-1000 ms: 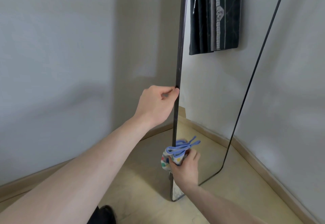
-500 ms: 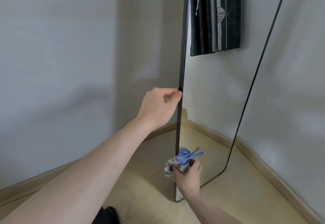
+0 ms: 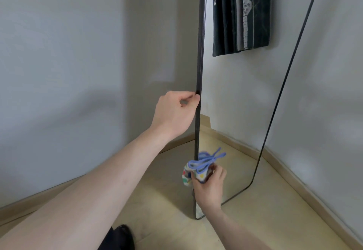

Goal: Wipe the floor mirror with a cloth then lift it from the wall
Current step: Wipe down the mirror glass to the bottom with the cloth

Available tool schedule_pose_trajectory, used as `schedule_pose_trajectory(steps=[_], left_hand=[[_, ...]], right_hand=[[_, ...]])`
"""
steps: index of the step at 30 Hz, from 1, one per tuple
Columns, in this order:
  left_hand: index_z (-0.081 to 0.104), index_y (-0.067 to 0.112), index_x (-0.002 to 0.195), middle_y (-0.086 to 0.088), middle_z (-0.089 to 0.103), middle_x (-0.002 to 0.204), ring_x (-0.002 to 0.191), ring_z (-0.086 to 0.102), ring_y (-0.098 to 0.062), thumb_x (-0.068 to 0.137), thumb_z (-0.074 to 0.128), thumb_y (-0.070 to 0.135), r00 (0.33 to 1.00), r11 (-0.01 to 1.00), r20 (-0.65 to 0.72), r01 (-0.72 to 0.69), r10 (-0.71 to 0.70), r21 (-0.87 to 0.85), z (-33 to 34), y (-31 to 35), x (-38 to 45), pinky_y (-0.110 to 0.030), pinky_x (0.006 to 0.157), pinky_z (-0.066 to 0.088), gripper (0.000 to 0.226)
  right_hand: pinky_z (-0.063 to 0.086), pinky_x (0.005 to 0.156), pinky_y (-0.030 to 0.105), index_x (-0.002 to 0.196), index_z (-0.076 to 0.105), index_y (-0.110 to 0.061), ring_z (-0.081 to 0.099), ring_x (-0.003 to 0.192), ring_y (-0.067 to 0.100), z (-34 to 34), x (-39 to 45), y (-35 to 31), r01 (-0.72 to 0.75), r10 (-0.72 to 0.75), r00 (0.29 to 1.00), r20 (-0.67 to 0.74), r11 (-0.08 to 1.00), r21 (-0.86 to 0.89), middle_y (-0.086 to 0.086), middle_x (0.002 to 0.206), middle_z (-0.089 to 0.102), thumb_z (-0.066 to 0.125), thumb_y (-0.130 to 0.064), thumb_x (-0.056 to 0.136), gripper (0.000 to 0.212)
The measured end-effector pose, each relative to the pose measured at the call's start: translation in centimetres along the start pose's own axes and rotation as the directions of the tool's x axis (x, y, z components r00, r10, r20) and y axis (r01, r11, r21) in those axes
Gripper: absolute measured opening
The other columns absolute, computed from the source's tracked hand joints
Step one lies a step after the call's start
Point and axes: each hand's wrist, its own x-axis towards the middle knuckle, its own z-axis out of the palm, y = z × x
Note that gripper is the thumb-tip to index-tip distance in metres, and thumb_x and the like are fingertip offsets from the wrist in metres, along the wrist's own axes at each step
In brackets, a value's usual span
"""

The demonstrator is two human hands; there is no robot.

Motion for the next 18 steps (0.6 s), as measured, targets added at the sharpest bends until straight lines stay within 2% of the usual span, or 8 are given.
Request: schedule_pose_trajectory(steps=[3,5,7,9,12,15,16,18], left_hand=[[0.076,0.014,0.093,-0.023,0.07,0.09,0.071,0.055,-0.026,0.102,0.054,0.038,1.0,1.0,0.01,-0.021,0.021,0.012,0.0,-0.3,0.2,-0.015,0.066,0.042,0.033],[0.074,0.012,0.093,-0.025,0.069,0.093,0.072,0.058,-0.027,0.101,0.054,0.039,0.999,0.999,0.017,-0.037,0.036,0.021,0.0,-0.5,0.3,-0.024,0.073,0.048,0.034],[0.071,0.008,0.093,-0.026,0.068,0.091,0.071,0.054,-0.027,0.101,0.054,0.039,0.998,0.997,0.018,-0.057,0.056,0.043,0.0,-0.8,0.5,-0.028,0.071,0.046,0.036],[0.067,0.002,0.09,-0.028,0.064,0.086,0.068,0.047,-0.021,0.101,0.054,0.038,0.998,0.996,0.013,-0.065,0.064,0.065,0.1,-1.1,0.9,-0.028,0.064,0.037,0.04],[0.065,-0.002,0.085,-0.027,0.062,0.081,0.07,0.044,-0.013,0.101,0.055,0.037,0.997,0.994,0.002,-0.079,0.079,0.077,-0.1,-1.3,1.5,-0.029,0.062,0.032,0.043],[0.073,0.005,0.084,-0.026,0.065,0.083,0.07,0.054,-0.025,0.1,0.056,0.036,0.995,0.993,-0.011,-0.099,0.1,0.064,0.0,-1.5,2.3,-0.033,0.068,0.046,0.039],[0.074,0.007,0.083,-0.025,0.067,0.085,0.073,0.059,-0.031,0.1,0.057,0.035,0.994,0.992,-0.012,-0.104,0.105,0.065,0.1,-1.6,2.5,-0.038,0.073,0.051,0.037],[0.073,0.008,0.08,-0.024,0.068,0.084,0.08,0.063,-0.035,0.101,0.056,0.032,0.993,0.99,-0.016,-0.116,0.118,0.077,0.3,-1.6,2.8,-0.044,0.079,0.052,0.036]], right_hand=[[0.049,0.083,0.043,0.109,0.044,-0.019,0.057,0.097,0.025,0.4,-1.3,4.9,-0.163,0.173,0.983,0.069,0.978,-0.133,-0.004,0.109,0.042,0.093,-0.023,0.07,0.063],[0.05,0.091,0.044,0.111,0.044,-0.02,0.056,0.102,0.026,0.3,-1.5,8.0,-0.303,0.325,0.935,0.143,0.94,-0.156,0.002,0.117,0.045,0.093,-0.019,0.07,0.064],[0.051,0.095,0.046,0.109,0.046,-0.023,0.058,0.107,0.026,0.1,-1.1,10.3,-0.389,0.409,0.899,0.156,0.91,-0.145,0.009,0.12,0.054,0.09,-0.014,0.072,0.058],[0.051,0.087,0.039,0.107,0.048,-0.022,0.063,0.1,0.029,-0.4,0.1,11.2,-0.452,0.461,0.881,0.109,0.886,-0.103,0.014,0.115,0.065,0.083,-0.013,0.078,0.047],[0.047,0.081,0.032,0.113,0.053,-0.012,0.064,0.092,0.028,-1.5,2.5,10.7,-0.513,0.516,0.855,0.059,0.856,-0.064,0.011,0.104,0.068,0.075,-0.008,0.086,0.035],[0.053,0.063,0.027,0.111,0.062,-0.006,0.069,0.078,0.026,-3.2,6.1,10.0,-0.578,0.58,0.813,0.043,0.814,-0.054,0.011,0.095,0.072,0.065,-0.003,0.092,0.019],[0.054,0.057,0.029,0.106,0.064,-0.003,0.068,0.07,0.027,-4.0,7.6,10.2,-0.595,0.597,0.802,0.038,0.803,-0.037,0.014,0.087,0.072,0.063,0.0,0.091,0.015],[0.057,0.057,0.04,0.106,0.065,0.001,0.065,0.063,0.029,-5.6,11.4,10.5,-0.625,0.625,0.781,0.007,0.781,0.01,0.021,0.082,0.071,0.06,0.003,0.088,0.018]])
